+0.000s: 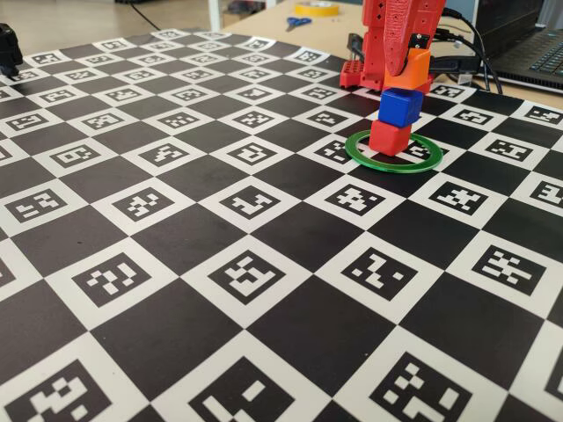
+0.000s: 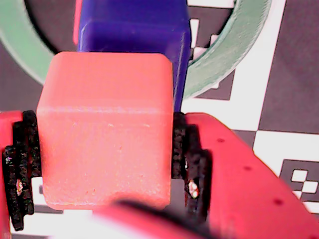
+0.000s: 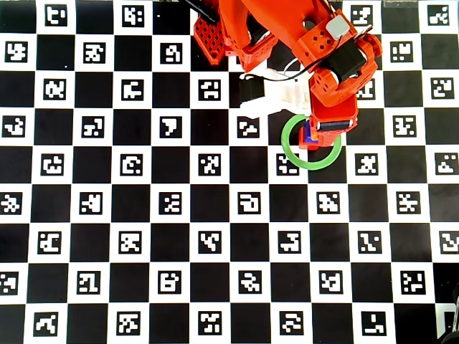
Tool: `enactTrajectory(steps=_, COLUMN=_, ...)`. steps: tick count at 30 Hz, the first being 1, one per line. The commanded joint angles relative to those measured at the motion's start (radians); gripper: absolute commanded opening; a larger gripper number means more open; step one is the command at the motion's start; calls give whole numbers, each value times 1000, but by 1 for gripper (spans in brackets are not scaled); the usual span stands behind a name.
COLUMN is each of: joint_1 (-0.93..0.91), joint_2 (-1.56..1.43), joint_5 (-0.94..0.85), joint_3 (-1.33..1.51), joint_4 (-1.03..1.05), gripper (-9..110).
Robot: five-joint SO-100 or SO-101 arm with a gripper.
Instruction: Grab the red cube then put it in the green circle then put the blue cube on top and finally the orange cube on top
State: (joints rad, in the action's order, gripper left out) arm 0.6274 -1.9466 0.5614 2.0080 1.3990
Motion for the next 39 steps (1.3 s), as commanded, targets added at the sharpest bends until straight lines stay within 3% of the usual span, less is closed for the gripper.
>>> enactTrajectory(steps=1, joint_1=9, joint_2=-8, joint_5=-20, joint_3=-6, joint_4=-5, gripper=9)
enactTrajectory(steps=20, joint_1=14, joint_2=-6, joint_5=-51, joint_3=23, joint_4=-25, gripper=9)
enactTrajectory(steps=29, joint_1=28, joint_2=-18, joint_5=-48, joint_3=25, joint_4=-20, gripper=24)
enactTrajectory(steps=39, joint_1=51, joint_2=-21, joint_5=-58, joint_3=25, joint_4=-17, gripper=32)
